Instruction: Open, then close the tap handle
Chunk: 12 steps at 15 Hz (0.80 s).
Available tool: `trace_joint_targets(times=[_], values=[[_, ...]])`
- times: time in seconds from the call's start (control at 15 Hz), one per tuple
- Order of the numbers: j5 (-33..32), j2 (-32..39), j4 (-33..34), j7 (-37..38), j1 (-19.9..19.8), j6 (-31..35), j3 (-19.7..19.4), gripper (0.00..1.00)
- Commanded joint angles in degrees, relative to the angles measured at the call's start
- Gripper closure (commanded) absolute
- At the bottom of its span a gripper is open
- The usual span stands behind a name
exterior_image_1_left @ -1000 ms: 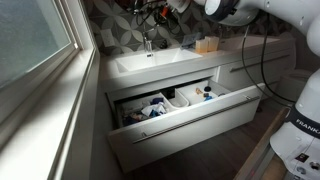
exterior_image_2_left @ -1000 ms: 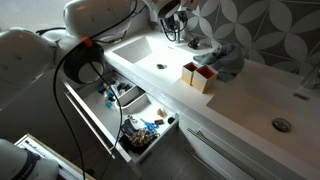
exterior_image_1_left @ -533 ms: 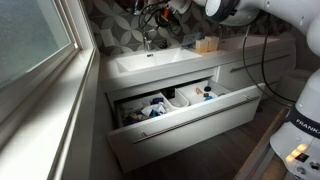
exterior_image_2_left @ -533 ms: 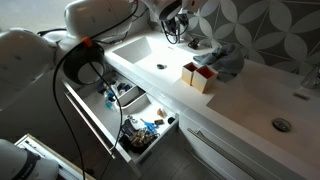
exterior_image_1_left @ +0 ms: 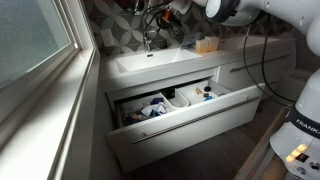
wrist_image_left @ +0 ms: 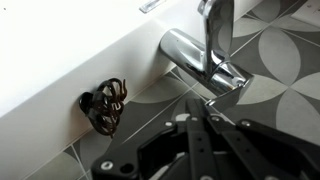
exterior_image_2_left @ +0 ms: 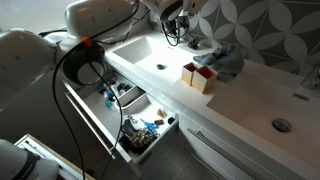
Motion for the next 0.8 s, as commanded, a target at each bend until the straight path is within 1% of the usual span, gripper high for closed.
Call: trace_joint_targets(times=[0.0,0.2,0.27,0.33,0.4,0.47,0.53,0.6,0.73], values=[[-1.45,0.5,1.14,1.35,0.43,-2.27,-1.11,0.99],[0.13,-0.6,1.6,-2.07,-0.01,-1.99,1.07,0.99],[-0.84,-1.97,0.49,-2.64,0.27,-0.43,0.36,0.99],[-1.66,-2.71,0.91,-3.49,0.46,0.16,-0.3,0.99],[-1.42,-3.98,1.01,-4.73,0.03,-1.48,0.2,0.99],[-1.87,-5.04,1.16,-5.53,-0.05,-2.11,-0.16,0.98],[-2.97,-6.4,1.28,-6.14,-0.04,-4.07,-1.09,0.81],[-4.65,-8.29,0.71,-7.02,-0.06,-7.21,-2.3,0.73],[-7.72,-10.93,0.59,-8.53,0.3,-11.22,-4.43,0.61]])
